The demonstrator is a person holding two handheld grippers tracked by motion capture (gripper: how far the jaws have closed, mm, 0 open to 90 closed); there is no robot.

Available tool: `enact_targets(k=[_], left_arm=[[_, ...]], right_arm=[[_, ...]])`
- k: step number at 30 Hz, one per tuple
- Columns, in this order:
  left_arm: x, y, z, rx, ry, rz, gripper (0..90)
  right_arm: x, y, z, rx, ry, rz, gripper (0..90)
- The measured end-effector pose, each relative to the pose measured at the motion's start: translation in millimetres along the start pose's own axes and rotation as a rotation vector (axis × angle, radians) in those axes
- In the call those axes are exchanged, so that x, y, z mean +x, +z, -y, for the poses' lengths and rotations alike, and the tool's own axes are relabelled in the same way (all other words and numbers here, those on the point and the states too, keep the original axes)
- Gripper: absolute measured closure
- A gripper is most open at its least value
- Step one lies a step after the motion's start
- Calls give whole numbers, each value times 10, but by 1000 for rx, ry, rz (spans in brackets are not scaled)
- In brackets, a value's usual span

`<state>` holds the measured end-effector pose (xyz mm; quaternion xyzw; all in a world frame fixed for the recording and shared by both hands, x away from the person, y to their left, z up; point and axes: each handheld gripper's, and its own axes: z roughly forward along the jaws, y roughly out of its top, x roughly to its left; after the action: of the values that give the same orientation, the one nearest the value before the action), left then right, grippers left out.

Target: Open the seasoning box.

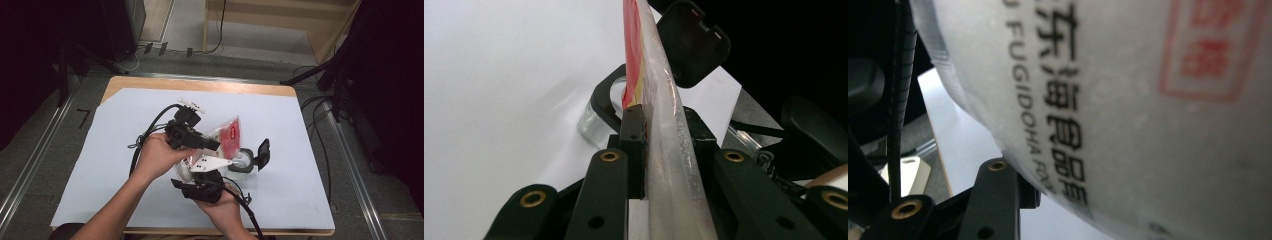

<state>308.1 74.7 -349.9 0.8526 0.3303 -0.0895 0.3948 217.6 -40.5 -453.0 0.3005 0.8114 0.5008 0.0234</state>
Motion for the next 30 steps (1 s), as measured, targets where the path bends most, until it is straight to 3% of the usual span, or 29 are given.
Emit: enact_targets(k=[4,10,18,21,24,30], left_arm=[[4,-13,-37,6,-18,9,763],[-34,-1,-26,-3,15,-6,735],[-17,12,19,-26,13,-5,715],[-18,10,19,-27,5,-8,715],[-27,9,14,-30,-3,-9,715],[-38,5,4,-47,-5,2,706]], right_arm=[[-5,2,-41,-13,4,3,594],[-2,-16,-44,1,4,-8,605],[-2,-33,-54,11,44,-29,604],[9,-36,-52,15,33,-18,601],[45,-37,-47,14,-13,5,585],[49,-55,-54,10,-9,2,610]])
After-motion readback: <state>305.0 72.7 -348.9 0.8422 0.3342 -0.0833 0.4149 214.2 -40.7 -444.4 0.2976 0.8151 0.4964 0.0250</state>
